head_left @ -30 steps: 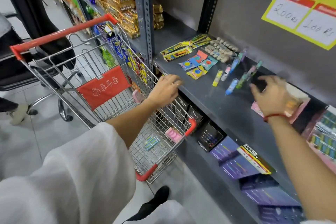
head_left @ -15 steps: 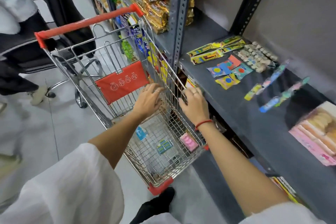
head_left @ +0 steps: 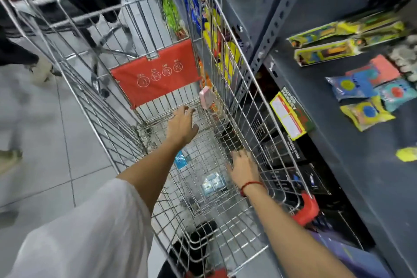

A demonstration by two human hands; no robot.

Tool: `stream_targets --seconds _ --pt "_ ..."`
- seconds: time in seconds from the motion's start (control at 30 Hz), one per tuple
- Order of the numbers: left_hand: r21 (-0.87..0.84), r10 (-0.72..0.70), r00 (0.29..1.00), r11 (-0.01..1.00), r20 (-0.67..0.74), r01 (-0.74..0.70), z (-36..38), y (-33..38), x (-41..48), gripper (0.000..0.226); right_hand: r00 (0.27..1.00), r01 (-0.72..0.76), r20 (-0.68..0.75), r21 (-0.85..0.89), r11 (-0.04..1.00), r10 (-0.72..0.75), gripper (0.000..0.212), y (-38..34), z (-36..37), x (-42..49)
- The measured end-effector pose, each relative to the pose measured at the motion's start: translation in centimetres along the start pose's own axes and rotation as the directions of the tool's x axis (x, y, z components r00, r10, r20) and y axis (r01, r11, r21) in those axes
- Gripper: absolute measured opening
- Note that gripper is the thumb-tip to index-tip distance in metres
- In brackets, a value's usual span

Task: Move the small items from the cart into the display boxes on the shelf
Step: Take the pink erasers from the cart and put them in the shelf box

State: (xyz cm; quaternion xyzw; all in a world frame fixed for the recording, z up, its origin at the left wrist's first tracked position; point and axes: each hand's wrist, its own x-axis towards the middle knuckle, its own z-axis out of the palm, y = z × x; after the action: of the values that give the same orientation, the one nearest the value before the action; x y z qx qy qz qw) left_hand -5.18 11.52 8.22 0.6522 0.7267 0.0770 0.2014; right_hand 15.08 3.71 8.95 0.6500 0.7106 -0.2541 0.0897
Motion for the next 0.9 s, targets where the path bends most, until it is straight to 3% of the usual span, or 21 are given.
stream_targets --seconds 0.17,0.33,0.53,0.73,0.83,0.9 --pt "-0.055 -0.055 0.998 0.997 0.029 0.056 3.9 0.5 4.9 0.055 0.977 -0.116 0.172 -0.050 0.992 0.123 0.043 2.5 4.5 1.0" --pt "-0.089 -0.046 0.999 0.995 -0.021 0.044 7.4 1.2 9.1 0.061 0.980 -0.150 0.108 -0.141 0.978 0.166 0.046 4.7 7.4 2.5" --pt "-0.277 -0.148 0.979 0.955 -0.141 0.105 9.0 2.5 13.8 0.039 0.980 -0.175 0.062 -0.197 0.965 0.190 0.037 5.9 8.7 4.1" --pt "-0.150 -0.187 0.981 0.973 -0.058 0.177 9.5 2.5 15.8 0.035 0.981 -0.166 0.064 -0.216 0.962 0.184 0.031 5.4 8.5 4.7" --pt "-0.081 -0.161 0.987 0.984 -0.024 0.159 9.4 2.4 15.1 0.032 0.988 -0.135 0.053 -0.183 0.974 0.147 0.046 4.9 8.3 4.7" --pt "-0.145 -0.129 0.991 0.982 -0.045 0.121 9.5 2.4 13.2 0.035 0.992 -0.117 0.036 -0.138 0.984 0.123 0.051 4.4 7.9 4.6"
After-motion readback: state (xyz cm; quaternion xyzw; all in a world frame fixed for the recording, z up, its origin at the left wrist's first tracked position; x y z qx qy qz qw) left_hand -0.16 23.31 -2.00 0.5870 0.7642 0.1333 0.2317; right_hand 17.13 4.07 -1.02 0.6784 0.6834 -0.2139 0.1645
